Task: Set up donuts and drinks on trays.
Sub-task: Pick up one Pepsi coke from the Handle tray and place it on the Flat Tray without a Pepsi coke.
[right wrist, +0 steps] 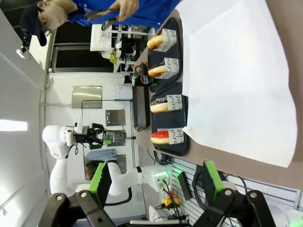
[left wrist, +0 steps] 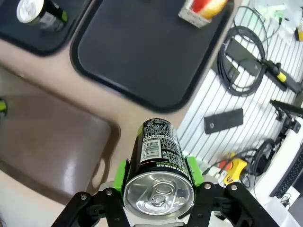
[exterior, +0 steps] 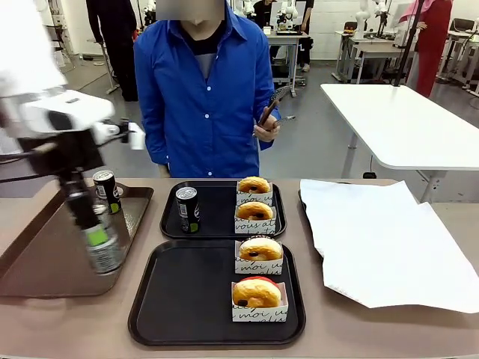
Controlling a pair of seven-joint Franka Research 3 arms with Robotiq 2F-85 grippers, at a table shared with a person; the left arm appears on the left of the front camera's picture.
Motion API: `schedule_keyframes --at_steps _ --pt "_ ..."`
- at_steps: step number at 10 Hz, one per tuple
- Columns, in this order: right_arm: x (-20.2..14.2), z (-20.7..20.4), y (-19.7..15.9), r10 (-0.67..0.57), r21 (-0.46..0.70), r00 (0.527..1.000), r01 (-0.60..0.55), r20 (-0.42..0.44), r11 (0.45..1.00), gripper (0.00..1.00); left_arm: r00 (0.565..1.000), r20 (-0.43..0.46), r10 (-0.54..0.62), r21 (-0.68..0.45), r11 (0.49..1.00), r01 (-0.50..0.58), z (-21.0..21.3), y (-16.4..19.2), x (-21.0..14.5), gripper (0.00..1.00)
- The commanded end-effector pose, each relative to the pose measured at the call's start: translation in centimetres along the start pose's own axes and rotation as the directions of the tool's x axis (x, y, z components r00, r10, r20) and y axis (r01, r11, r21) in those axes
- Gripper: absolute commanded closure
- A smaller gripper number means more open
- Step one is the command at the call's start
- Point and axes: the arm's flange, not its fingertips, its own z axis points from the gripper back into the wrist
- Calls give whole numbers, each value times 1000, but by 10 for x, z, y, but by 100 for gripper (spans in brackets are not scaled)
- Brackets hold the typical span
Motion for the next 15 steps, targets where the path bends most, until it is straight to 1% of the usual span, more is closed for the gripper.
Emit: schedule_keyframes --at_steps 1,3,4,5,6,7,9,10,12,15 --pt "-1 1 -1 6 17 1000 -6 -1 1000 0 996 -1 88 -35 996 -88 -15 11 54 42" --pt "-1 1 -1 6 17 1000 -6 -1 1000 0 992 57 112 43 992 -115 -43 6 77 42" --pt "-1 1 -1 6 17 1000 -6 -1 1000 0 991 82 102 74 991 -108 -55 2 83 42" --pt "-1 1 -1 6 17 1000 -6 -1 1000 0 992 85 91 94 991 -99 -67 -1 89 42" --pt "-1 1 -1 6 17 1000 -6 -1 1000 0 995 48 90 118 988 -95 -80 0 98 42" --pt "-1 1 -1 6 17 1000 -6 -1 1000 0 996 21 90 119 989 -92 -91 3 106 42" --pt "-1 1 -1 6 17 1000 -6 -1 1000 0 998 3 69 147 987 -68 -112 3 115 42" --pt "-1 1 -1 6 17 1000 -6 -1 1000 0 998 -15 65 138 988 -63 -120 4 119 42" --pt "-1 1 -1 6 17 1000 -6 -1 1000 0 999 -15 47 125 991 -45 -124 5 124 42" --pt "-1 1 -1 6 17 1000 -6 -1 1000 0 999 -20 43 154 987 -39 -141 5 129 42"
